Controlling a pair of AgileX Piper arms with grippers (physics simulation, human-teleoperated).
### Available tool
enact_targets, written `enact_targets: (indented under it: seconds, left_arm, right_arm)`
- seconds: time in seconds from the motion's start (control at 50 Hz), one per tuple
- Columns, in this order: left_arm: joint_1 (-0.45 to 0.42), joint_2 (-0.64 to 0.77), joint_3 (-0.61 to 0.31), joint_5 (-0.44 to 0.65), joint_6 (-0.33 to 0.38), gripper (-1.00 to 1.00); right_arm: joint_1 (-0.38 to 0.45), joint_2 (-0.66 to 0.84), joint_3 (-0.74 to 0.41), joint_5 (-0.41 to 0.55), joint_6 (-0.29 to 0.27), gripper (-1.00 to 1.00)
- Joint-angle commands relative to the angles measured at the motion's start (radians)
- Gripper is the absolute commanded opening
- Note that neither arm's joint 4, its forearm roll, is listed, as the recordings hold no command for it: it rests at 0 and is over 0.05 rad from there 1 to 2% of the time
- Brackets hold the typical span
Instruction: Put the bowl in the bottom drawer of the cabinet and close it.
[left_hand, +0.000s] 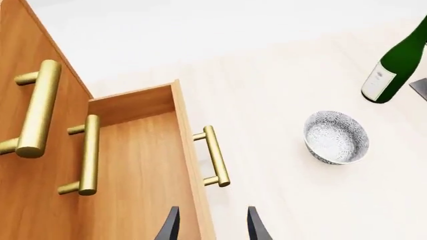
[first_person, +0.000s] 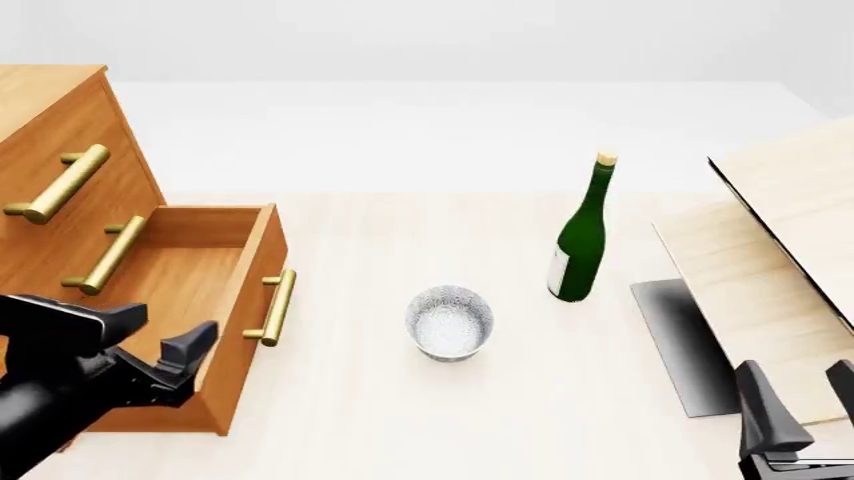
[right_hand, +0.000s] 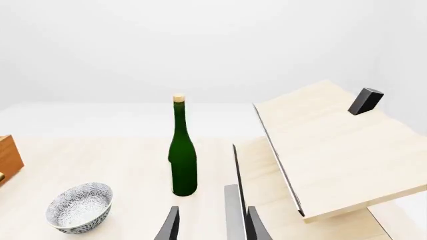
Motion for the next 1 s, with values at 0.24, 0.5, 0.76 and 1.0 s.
enact_targets:
  seconds: [0.24,0.5,0.76,1.0]
  left_arm:
    - [0.012,0.131,-0.032,-0.019,-0.044,1.00]
    - [0.020,0.220,-0.032,-0.077,-0.050,1.00]
    - [0.009,0.312,-0.025,-0.121,-0.076,1.00]
    - [0.003,0.368,-0.018,-0.150,-0.091,1.00]
  right_arm:
    - [0.000,-0.001,0.000,0.001,0.000,1.00]
    - [0.000,-0.001,0.000,0.001,0.000,1.00]
    - [0.000,-0.001,0.000,0.001,0.000,1.00]
    - [0.000,-0.001,0.000,0.001,0.000,1.00]
